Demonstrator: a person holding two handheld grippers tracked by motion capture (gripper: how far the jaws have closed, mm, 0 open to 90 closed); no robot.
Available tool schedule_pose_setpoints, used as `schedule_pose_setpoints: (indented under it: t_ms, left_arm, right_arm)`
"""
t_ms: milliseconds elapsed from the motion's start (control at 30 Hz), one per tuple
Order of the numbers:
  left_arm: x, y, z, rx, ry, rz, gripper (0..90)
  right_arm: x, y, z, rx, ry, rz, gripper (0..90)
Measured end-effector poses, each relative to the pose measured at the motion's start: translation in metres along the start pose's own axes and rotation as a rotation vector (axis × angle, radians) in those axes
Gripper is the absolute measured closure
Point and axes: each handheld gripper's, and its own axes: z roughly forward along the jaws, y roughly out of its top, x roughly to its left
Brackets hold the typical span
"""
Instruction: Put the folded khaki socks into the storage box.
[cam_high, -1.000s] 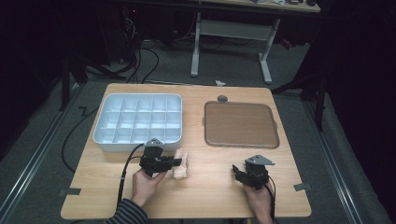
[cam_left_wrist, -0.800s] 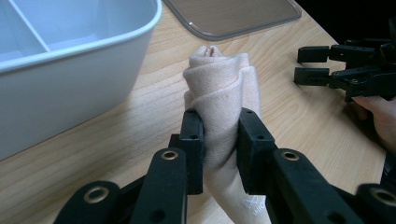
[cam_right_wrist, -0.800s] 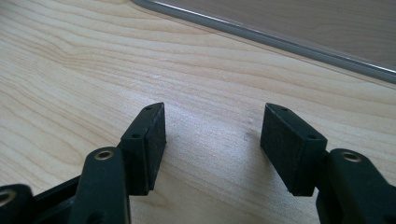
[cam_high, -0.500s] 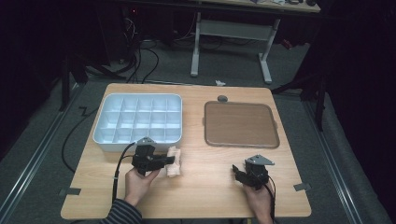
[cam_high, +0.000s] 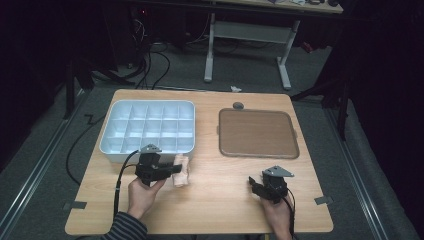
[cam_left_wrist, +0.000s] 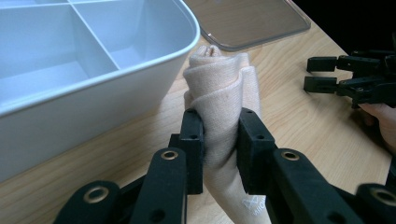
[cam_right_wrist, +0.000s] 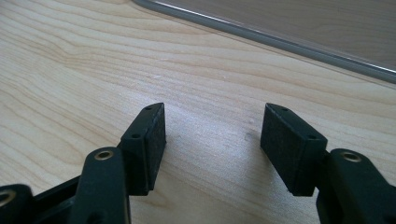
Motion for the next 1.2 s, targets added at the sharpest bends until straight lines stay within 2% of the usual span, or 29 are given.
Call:
schedule_pose_setpoints:
  t_ms: [267, 400, 733, 1200]
  left_arm:
    - [0.005, 0.001, -0.010, -0.018, 0.012, -0.012, 74.5]
    - [0.010, 0.001, -0.013, -0.014, 0.045, -0.016, 74.5]
    - [0.022, 0.000, -0.026, -0.031, 0.059, -0.043, 74.5]
    - [0.027, 0.003, -0.040, -0.053, 0.074, -0.045, 74.4]
  right_arm:
    - [0.000, 0.000, 0.000, 0.000, 0.000, 0.000, 40.6]
    - [0.000, 0.000, 0.000, 0.000, -0.001, 0.000, 40.6]
    - [0.000, 0.000, 0.000, -0.001, -0.001, 0.001, 40.6]
    - [0.000, 0.000, 0.000, -0.002, -0.001, 0.001, 40.5]
